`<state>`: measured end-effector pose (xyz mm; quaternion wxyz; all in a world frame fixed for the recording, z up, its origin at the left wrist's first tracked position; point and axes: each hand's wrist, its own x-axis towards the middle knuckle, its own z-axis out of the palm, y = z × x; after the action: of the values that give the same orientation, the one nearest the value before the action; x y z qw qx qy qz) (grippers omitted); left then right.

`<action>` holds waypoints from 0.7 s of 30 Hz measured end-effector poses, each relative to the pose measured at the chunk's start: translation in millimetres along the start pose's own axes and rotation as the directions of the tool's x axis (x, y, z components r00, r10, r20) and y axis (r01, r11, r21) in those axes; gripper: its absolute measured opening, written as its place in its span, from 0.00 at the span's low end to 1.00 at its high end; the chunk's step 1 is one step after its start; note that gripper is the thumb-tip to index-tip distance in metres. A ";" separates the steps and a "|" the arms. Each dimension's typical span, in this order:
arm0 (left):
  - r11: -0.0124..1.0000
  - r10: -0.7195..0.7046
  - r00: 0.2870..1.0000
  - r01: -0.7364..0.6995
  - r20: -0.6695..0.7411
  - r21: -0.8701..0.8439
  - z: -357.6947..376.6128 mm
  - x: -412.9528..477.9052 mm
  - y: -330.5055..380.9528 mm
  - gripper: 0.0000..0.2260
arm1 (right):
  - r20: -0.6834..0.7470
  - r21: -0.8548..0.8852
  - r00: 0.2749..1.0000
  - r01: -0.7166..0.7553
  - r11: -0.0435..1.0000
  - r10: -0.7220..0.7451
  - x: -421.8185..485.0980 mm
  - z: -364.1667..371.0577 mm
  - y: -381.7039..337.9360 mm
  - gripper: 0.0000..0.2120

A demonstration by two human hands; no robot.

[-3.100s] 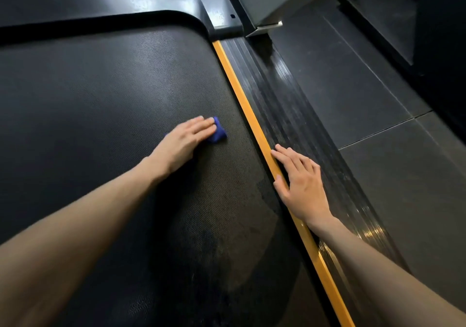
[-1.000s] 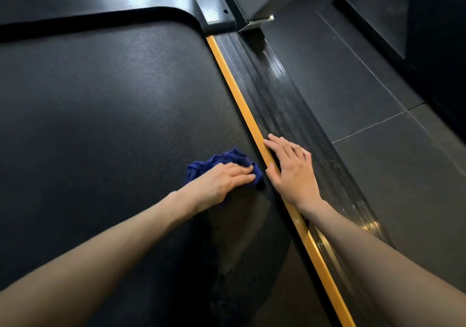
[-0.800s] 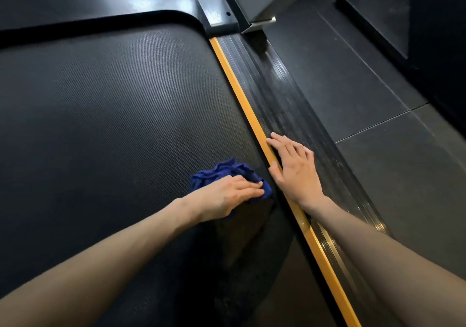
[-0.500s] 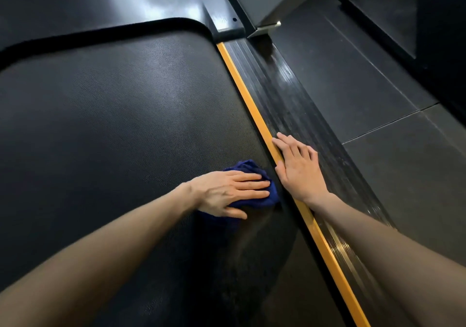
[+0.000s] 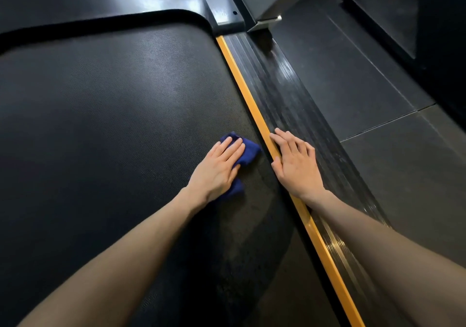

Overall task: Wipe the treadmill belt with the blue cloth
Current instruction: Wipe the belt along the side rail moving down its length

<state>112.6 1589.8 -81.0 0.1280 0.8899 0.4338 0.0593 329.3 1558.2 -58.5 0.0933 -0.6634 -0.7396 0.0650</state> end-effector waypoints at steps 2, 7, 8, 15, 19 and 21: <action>0.998 0.050 0.998 -0.052 -0.036 -0.047 1.1 -0.9 4.3 0.23 | -0.006 -0.005 1.000 0.000 1.000 0.000 0.2 -0.4 -0.2 0.25; 0.920 0.345 0.939 -0.337 0.004 -0.198 3.2 -32.9 30.2 0.21 | -0.025 0.002 1.000 0.005 1.000 -0.005 -1.1 -1.4 0.3 0.25; 0.888 0.429 0.903 -0.417 0.018 -0.195 8.4 -43.8 39.2 0.21 | -0.033 0.003 0.999 0.007 1.000 -0.007 -1.3 -1.2 -0.1 0.25; 0.859 0.510 0.860 -0.509 0.014 -0.051 20.7 -53.1 39.6 0.19 | -0.050 0.034 0.999 0.019 0.999 -0.018 -2.4 -2.3 -1.4 0.25; 0.998 0.038 0.987 -0.031 -0.158 0.050 8.5 -10.4 -3.5 0.21 | -0.013 0.044 1.000 -0.003 0.999 0.003 -1.2 -2.6 -1.3 0.24; 0.989 -0.144 0.980 0.146 -0.140 -0.001 2.3 2.8 -10.5 0.22 | -0.022 0.054 1.000 -0.003 0.999 0.004 -0.3 -2.9 -0.6 0.24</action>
<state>106.9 1597.8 -86.1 0.0972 0.8501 0.5057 0.1102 329.4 1557.7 -55.6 0.1191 -0.6625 -0.7354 0.0776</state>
